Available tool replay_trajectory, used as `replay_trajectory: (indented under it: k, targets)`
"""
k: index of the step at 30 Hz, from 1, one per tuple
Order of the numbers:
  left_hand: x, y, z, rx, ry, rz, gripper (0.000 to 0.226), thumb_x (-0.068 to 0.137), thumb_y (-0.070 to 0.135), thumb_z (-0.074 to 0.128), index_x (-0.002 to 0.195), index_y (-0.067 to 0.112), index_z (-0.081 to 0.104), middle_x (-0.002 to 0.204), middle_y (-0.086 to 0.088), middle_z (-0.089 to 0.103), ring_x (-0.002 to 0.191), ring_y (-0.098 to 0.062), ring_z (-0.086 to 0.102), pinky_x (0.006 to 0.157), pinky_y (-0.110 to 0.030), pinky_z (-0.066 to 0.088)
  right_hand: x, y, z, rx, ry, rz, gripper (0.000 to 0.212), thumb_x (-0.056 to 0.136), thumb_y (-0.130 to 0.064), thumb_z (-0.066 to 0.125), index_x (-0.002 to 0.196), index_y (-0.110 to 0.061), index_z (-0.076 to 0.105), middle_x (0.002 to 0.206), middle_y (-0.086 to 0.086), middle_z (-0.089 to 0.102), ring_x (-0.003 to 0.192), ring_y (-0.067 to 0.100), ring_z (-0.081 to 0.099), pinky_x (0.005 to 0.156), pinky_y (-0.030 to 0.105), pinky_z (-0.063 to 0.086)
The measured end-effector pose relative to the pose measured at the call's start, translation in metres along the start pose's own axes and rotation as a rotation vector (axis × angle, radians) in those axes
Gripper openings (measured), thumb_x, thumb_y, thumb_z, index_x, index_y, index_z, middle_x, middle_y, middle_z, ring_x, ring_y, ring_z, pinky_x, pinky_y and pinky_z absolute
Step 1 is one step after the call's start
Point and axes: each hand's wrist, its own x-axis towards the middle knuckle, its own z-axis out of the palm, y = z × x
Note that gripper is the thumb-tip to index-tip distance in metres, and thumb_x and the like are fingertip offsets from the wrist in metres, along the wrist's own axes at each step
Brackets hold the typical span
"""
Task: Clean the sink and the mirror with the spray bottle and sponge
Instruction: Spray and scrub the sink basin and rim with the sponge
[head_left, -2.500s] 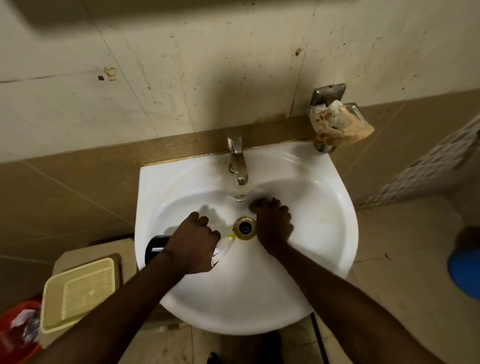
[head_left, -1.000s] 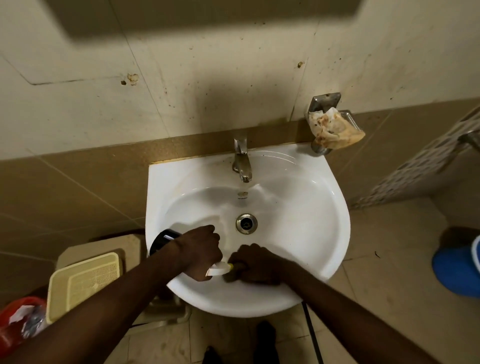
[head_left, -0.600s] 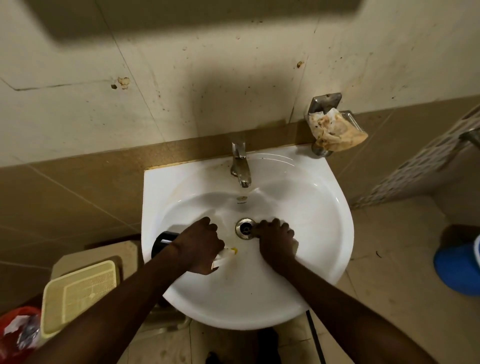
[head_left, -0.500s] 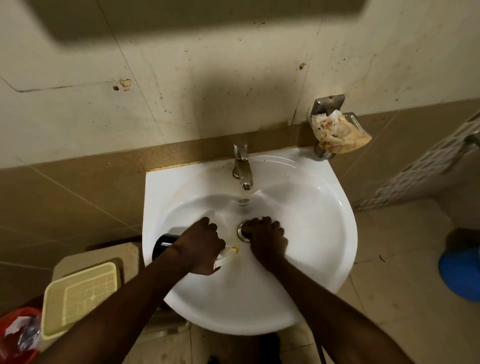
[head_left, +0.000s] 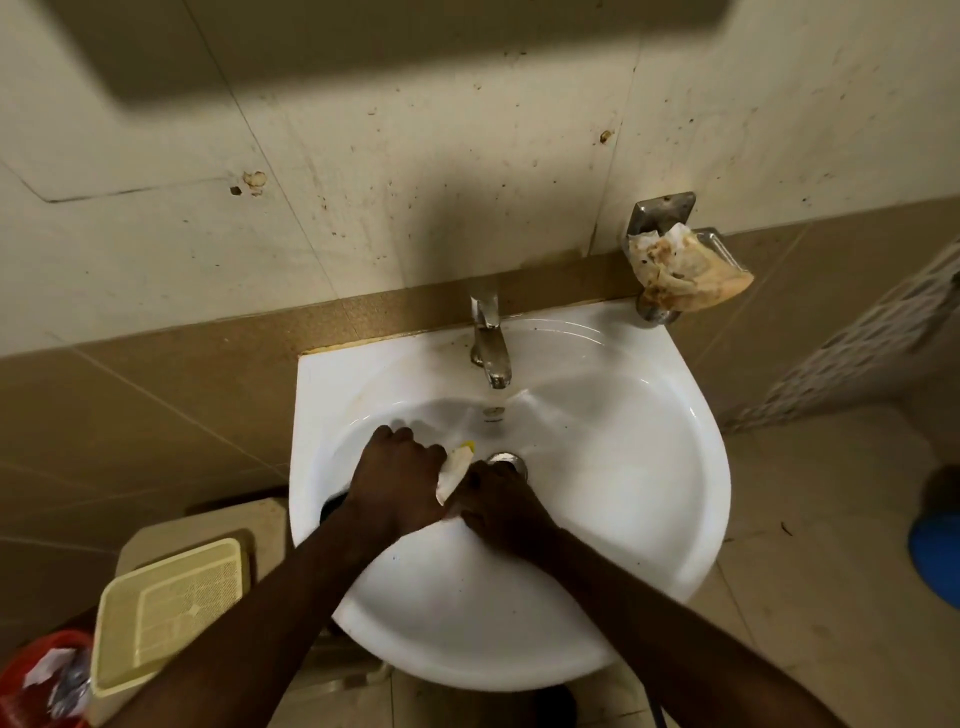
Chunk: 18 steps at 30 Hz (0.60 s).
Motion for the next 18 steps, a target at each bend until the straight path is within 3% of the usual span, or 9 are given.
replay_trajectory:
  k: [3, 5, 7, 9, 14, 18]
  targets:
    - [0.005, 0.004, -0.006, -0.063, 0.042, -0.132, 0.033, 0.066, 0.046, 0.047, 0.051, 0.018, 0.057, 0.036, 0.0, 0.048, 0.041, -0.025, 0.052, 0.053, -0.023, 0.031, 0.012, -0.004, -0.027, -0.019, 0.554, 0.14, 0.026, 0.091, -0.023, 0.044, 0.112, -0.025, 0.059, 0.094, 0.008, 0.063, 0.087, 0.028, 0.057, 0.075, 0.032, 0.042]
    - [0.006, 0.006, -0.01, -0.133, 0.047, -0.199, 0.028, 0.061, 0.044, 0.058, 0.049, 0.019, 0.055, 0.036, 0.002, 0.047, 0.041, -0.024, 0.051, 0.057, -0.024, 0.028, 0.032, -0.008, -0.062, 0.002, 0.754, 0.405, 0.028, 0.092, -0.026, 0.047, 0.114, -0.018, 0.063, 0.105, 0.011, 0.061, 0.095, 0.031, 0.055, 0.078, 0.035, 0.042]
    - [0.007, 0.009, -0.01, -0.218, 0.061, -0.272, 0.028, 0.065, 0.044, 0.059, 0.055, 0.017, 0.058, 0.04, 0.0, 0.05, 0.045, -0.025, 0.052, 0.06, -0.026, 0.028, 0.055, -0.006, -0.093, 0.147, 0.669, 0.66, 0.03, 0.093, -0.035, 0.053, 0.117, -0.019, 0.062, 0.113, 0.013, 0.054, 0.104, 0.035, 0.05, 0.081, 0.042, 0.043]
    - [0.009, 0.01, -0.01, -0.262, 0.086, -0.338, 0.035, 0.068, 0.049, 0.047, 0.057, 0.018, 0.06, 0.04, 0.002, 0.051, 0.043, -0.024, 0.053, 0.058, -0.025, 0.029, 0.069, -0.007, -0.108, 0.231, 0.505, 0.781, 0.03, 0.093, -0.042, 0.053, 0.113, -0.022, 0.062, 0.114, 0.011, 0.05, 0.108, 0.036, 0.045, 0.08, 0.044, 0.041]
    - [0.01, 0.003, -0.009, -0.41, 0.186, -0.401, 0.048, 0.07, 0.052, 0.038, 0.068, 0.015, 0.068, 0.046, -0.003, 0.057, 0.046, -0.027, 0.055, 0.056, -0.025, 0.031, 0.057, -0.002, -0.095, 0.069, 0.383, 0.533, 0.03, 0.088, -0.03, 0.065, 0.108, -0.008, 0.062, 0.112, 0.014, 0.054, 0.102, 0.035, 0.049, 0.085, 0.045, 0.047]
    - [0.008, -0.002, -0.009, -0.525, 0.185, -0.459, 0.046, 0.071, 0.049, 0.042, 0.081, 0.013, 0.068, 0.064, -0.008, 0.065, 0.065, -0.03, 0.061, 0.061, -0.028, 0.037, 0.064, -0.026, -0.088, 0.318, 0.57, 0.751, 0.035, 0.085, -0.032, 0.069, 0.109, -0.008, 0.06, 0.112, 0.013, 0.053, 0.104, 0.033, 0.049, 0.087, 0.044, 0.046]
